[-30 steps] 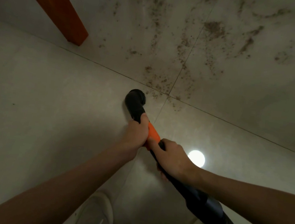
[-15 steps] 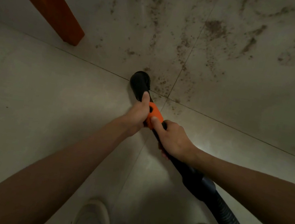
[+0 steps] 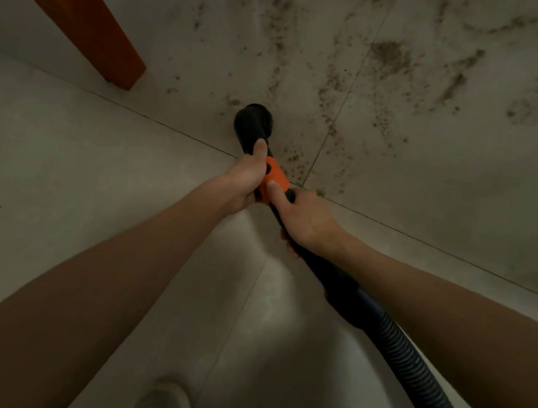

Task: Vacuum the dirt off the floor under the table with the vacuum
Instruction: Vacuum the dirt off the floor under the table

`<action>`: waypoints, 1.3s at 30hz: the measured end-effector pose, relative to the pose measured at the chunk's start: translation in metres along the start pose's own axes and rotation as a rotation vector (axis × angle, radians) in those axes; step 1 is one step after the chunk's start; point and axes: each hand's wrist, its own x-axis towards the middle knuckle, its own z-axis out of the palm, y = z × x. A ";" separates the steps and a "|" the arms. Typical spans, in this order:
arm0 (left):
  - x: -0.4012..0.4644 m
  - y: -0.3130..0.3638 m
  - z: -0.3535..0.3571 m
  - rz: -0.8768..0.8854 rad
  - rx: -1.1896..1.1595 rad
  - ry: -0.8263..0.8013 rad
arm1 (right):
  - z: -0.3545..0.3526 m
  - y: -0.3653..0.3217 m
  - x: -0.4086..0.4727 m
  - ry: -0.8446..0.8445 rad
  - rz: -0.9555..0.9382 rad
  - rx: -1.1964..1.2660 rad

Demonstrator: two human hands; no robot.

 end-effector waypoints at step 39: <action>-0.069 -0.084 0.027 -0.031 0.067 -0.050 | 0.014 0.046 -0.105 -0.040 0.131 -0.050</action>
